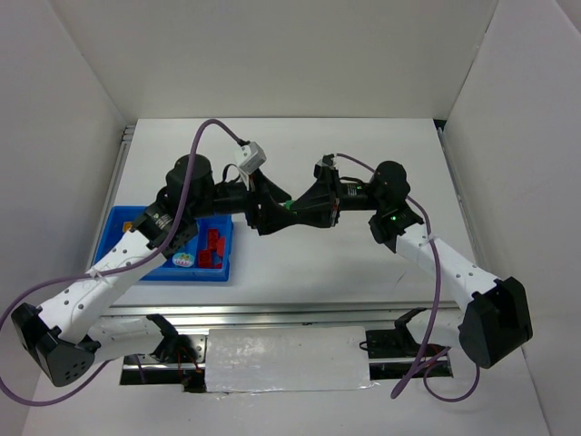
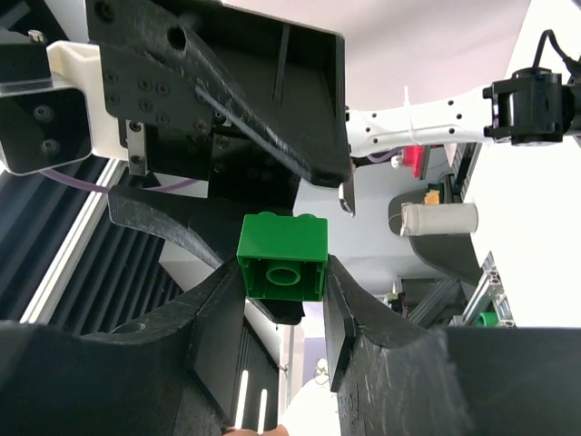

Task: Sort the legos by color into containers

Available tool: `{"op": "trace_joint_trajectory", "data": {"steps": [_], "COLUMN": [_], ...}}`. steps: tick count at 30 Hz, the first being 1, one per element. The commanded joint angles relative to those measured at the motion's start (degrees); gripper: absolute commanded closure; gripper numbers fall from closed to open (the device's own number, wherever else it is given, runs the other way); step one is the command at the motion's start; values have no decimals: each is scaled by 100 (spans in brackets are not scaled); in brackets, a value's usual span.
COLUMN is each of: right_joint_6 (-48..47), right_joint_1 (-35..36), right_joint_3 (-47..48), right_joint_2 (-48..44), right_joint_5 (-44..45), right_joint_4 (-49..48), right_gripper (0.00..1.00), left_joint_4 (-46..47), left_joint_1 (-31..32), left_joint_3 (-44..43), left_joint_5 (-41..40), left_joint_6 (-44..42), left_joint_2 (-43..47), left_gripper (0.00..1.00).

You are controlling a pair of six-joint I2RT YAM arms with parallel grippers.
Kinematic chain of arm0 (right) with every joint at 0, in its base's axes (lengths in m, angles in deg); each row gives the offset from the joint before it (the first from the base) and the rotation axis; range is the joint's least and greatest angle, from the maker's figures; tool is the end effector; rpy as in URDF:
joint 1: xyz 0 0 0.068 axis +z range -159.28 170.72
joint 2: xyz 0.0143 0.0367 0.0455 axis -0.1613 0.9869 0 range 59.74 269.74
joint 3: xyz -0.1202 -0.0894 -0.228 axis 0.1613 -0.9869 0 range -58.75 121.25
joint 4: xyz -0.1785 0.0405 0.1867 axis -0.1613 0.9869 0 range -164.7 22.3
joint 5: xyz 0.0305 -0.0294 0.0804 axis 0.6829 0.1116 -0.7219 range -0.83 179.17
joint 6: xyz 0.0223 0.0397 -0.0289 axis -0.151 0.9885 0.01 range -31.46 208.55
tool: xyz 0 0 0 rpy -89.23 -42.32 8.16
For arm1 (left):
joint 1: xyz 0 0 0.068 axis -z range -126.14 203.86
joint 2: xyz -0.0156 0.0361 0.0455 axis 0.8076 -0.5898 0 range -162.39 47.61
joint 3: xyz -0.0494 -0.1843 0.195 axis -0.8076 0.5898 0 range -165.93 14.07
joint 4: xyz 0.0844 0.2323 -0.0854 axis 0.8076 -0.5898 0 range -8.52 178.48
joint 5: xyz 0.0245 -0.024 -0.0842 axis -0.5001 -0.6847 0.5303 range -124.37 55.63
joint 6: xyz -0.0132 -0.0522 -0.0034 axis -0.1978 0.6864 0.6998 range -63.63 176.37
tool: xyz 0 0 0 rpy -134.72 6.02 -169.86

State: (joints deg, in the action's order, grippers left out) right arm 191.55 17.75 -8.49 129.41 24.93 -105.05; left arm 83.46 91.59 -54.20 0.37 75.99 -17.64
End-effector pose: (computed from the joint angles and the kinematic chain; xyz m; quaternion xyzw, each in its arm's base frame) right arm 0.2234 0.1499 0.3532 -0.0086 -0.6772 -0.7351 0.0310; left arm 0.1886 -0.1716 0.4224 0.3129 0.6453 -0.5065 0.4786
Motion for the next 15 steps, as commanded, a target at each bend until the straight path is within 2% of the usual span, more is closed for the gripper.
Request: {"op": "trace_joint_trajectory", "data": {"steps": [1,4,5,7,8,10,12,13,14,15], "right_joint_6": [-131,-70,-44,-43,-43,-43,-43,-43,-52,-69], "right_joint_1": [39,40,31,31,31,31,31,31,31,22], "right_joint_3": [124,142,133,151,142,98,63,28,10,-7], "right_joint_2": [12,47,55,64,73,64,73,64,56,38], "right_joint_5": [-106,-105,-105,-105,-105,-97,-88,-97,-105,-88], "right_joint_4": [-41,-138,-173,-173,-173,-199,-252,-270,-305,-314], "right_gripper": [100,100,100,100,100,98,75,58,6,0], "left_joint_4": [159,177,185,177,159,89,-43,-96,-174,-201], "left_joint_1": [-3,-3,-3,-3,-3,-3,-3,-12,-12,-12], "left_joint_3": [-275,-275,-275,-283,-301,-362,-441,-468,-485,-477], "left_joint_5": [-82,-2,24,15,-2,-116,-161,-204,-309,-380], "left_joint_6": [-81,-55,-46,-28,-28,7,-37,-54,-72,-107], "left_joint_2": [74,48,30,30,22,4,-40,-57,-66,-66], "left_gripper": [21,39,51,62,80,100,100,100,100,100]}}
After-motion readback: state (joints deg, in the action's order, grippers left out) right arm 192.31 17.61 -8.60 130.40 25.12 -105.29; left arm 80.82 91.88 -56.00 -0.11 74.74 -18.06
